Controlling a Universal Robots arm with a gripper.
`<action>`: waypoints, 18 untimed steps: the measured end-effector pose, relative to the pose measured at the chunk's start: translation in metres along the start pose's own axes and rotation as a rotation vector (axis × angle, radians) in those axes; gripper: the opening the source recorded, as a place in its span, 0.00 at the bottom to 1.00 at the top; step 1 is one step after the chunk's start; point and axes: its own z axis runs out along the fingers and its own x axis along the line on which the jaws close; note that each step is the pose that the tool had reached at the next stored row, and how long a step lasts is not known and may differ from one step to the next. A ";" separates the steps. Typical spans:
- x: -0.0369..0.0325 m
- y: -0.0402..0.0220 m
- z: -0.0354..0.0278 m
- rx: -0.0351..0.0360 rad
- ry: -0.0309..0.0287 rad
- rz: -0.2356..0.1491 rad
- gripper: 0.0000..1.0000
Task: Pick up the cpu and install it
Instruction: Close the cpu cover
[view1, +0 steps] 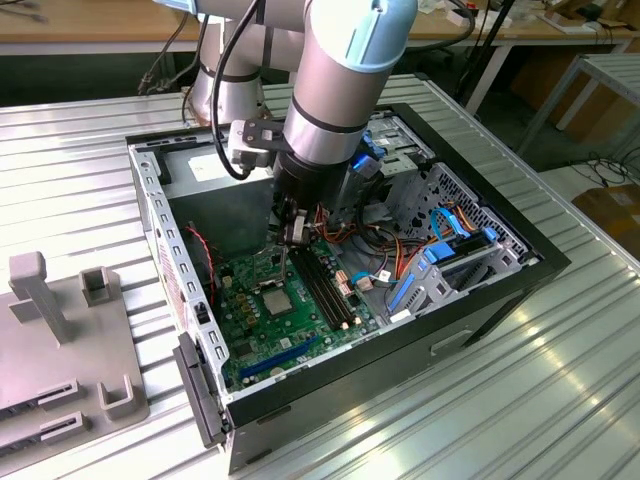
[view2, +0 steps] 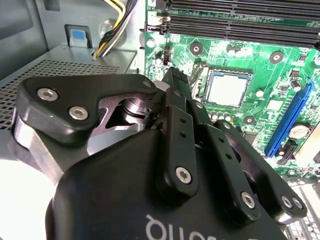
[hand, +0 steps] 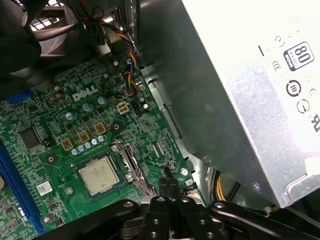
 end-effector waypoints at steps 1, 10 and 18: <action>0.0000 0.0000 -0.0004 0.0000 -0.0003 0.000 0.11; -0.0003 0.0002 -0.0034 0.0005 -0.0008 -0.016 0.11; -0.0004 0.0004 -0.0052 0.0001 -0.0002 -0.034 0.11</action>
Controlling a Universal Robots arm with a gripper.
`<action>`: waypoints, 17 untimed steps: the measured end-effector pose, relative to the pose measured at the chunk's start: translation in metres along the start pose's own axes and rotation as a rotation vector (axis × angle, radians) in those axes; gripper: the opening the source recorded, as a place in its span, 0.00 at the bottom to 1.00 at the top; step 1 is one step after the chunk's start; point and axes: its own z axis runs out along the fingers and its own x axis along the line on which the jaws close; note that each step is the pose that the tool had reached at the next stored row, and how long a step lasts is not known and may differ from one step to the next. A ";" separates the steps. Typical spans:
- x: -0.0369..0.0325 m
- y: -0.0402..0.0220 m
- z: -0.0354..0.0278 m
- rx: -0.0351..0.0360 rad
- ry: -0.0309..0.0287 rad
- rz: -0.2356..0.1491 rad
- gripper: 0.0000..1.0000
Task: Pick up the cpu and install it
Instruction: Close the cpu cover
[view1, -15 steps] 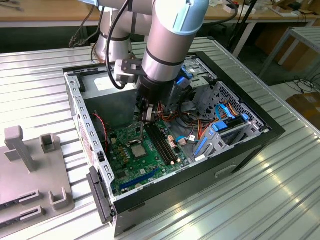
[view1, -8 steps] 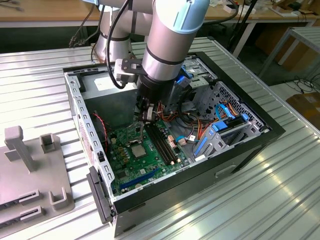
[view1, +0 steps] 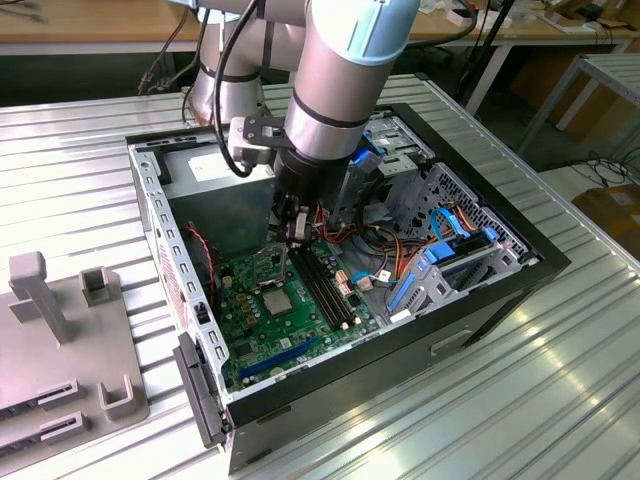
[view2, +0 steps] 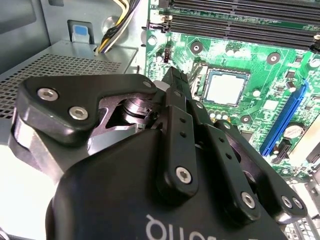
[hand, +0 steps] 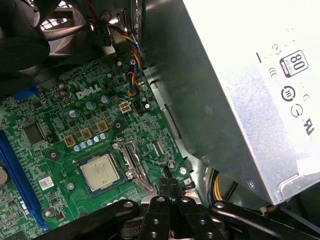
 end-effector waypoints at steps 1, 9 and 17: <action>0.0000 0.0000 -0.0004 -0.0003 0.0003 -0.005 0.11; -0.0002 0.0001 -0.0023 -0.0022 0.0018 -0.034 0.11; -0.0003 0.0002 -0.0036 -0.0041 0.0034 -0.062 0.11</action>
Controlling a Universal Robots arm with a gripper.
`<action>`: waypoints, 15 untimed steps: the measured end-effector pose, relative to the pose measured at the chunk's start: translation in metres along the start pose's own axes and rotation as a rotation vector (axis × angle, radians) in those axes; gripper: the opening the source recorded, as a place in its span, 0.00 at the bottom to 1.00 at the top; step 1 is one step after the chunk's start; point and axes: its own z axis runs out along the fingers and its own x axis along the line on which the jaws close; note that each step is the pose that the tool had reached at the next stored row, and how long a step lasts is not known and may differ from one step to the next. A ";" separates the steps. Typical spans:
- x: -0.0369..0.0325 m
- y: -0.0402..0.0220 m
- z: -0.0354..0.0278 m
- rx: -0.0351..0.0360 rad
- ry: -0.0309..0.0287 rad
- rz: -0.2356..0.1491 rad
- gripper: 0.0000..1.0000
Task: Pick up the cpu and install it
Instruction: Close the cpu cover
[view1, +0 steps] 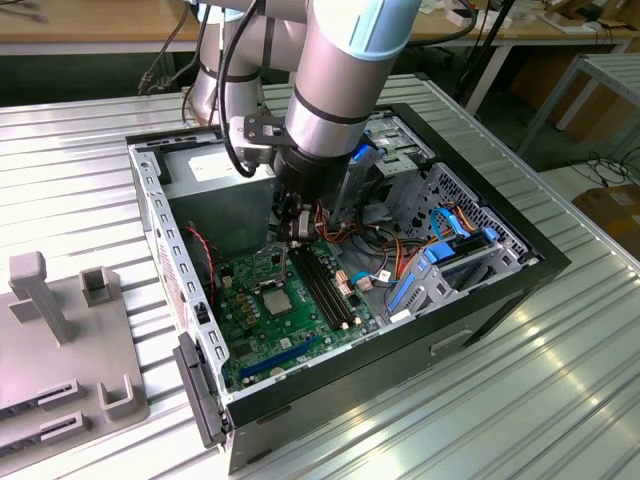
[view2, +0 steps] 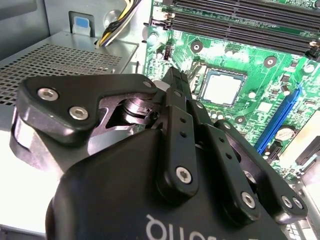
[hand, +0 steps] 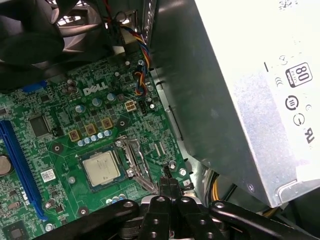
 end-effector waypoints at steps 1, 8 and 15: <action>0.0000 0.0000 -0.0001 -0.0002 0.0001 -0.004 0.11; -0.0001 0.0000 -0.0009 -0.0018 0.0015 -0.029 0.11; -0.0001 0.0001 -0.0012 -0.0045 0.0039 -0.069 0.11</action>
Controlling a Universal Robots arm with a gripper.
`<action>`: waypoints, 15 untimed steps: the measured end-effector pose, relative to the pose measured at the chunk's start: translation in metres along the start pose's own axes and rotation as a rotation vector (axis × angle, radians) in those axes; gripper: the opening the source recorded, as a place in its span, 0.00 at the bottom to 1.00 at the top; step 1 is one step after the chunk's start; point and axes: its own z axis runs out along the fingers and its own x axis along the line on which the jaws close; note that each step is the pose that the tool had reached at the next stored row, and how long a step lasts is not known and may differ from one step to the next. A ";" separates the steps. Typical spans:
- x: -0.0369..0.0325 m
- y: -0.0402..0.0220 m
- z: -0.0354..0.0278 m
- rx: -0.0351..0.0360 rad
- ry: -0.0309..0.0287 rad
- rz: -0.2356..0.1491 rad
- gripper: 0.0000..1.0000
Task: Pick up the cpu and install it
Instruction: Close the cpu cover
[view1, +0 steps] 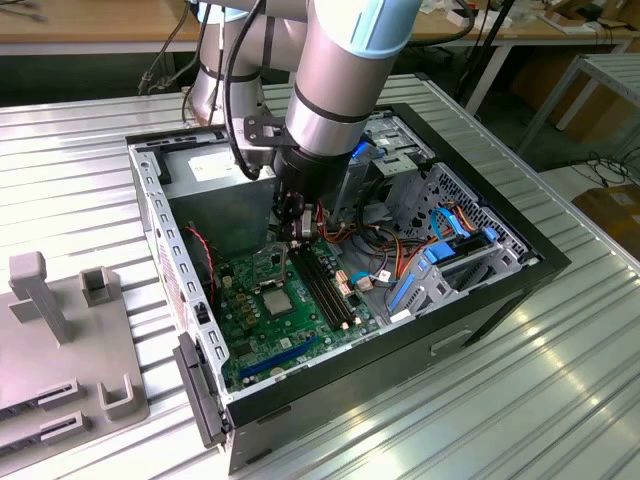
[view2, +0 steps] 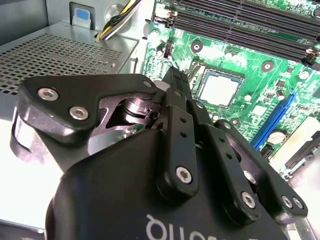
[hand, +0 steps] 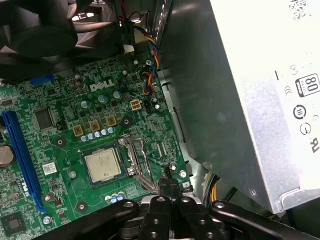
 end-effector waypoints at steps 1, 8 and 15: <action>0.0000 0.0000 0.0000 -0.0002 0.0002 -0.005 0.11; 0.0000 0.0000 -0.0002 -0.0025 0.0022 -0.042 0.11; -0.0001 0.0001 -0.0011 -0.0041 0.0037 -0.073 0.11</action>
